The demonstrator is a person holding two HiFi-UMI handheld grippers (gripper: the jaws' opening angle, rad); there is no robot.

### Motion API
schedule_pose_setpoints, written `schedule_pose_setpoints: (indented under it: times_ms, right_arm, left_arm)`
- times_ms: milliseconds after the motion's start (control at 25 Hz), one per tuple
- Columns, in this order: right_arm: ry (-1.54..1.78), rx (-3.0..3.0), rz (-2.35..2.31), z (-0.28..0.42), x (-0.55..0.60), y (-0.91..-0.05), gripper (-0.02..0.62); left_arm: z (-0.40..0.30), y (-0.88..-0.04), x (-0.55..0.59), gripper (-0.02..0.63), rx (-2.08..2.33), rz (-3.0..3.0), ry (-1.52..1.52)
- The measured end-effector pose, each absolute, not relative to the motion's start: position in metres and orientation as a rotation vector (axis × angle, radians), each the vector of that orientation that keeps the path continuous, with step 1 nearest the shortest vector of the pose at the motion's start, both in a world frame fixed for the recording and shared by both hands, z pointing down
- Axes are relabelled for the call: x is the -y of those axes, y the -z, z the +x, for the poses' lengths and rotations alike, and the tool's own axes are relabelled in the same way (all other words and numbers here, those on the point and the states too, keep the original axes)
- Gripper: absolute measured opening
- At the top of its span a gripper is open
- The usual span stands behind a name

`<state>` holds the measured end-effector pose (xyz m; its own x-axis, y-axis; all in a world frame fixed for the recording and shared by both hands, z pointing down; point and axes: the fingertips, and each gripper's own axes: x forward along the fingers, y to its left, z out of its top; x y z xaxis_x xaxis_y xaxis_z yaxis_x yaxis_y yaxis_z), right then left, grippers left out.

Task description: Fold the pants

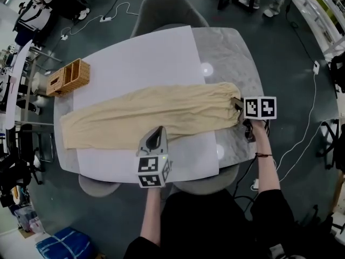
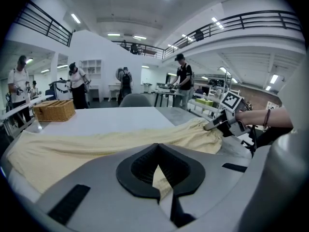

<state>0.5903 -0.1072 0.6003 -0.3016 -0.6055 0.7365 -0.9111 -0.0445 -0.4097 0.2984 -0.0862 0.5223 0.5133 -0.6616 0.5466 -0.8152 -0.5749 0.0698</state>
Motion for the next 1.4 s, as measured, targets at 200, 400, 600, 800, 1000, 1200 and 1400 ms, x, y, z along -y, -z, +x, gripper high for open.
schedule_pose_setpoints:
  times_ms: [200,400,600,800,1000,1200,1400]
  right_arm:
    - [-1.356,1.994,1.574,0.579,0.106,-0.571,0.044]
    - [-1.404,2.059,1.541,0.565,0.104,-0.542,0.044]
    - [-1.396,2.09,1.506,0.55,0.106,-0.52,0.044]
    - [-1.392,2.125,1.482,0.532,0.105,-0.498,0.044]
    - [-1.386,2.183,1.484,0.498,0.109,-0.477,0.044]
    - [-1.366,2.236,1.517,0.46,0.111,-0.451,0.044]
    - [-1.343,2.262,1.568,0.42,0.116,-0.429,0.044]
  left_arm:
    - [0.28,-0.51,0.084,0.008,1.296,2.434,-0.652]
    - [0.264,-0.497,0.08,0.008,1.354,2.429,-0.616]
    - [0.249,-0.482,0.081,0.008,1.405,2.425,-0.579]
    - [0.231,-0.472,0.077,0.008,1.441,2.418,-0.553]
    - [0.196,-0.471,0.077,0.008,1.448,2.417,-0.531]
    - [0.158,-0.463,0.081,0.008,1.425,2.44,-0.503]
    - [0.117,-0.453,0.087,0.008,1.396,2.47,-0.481]
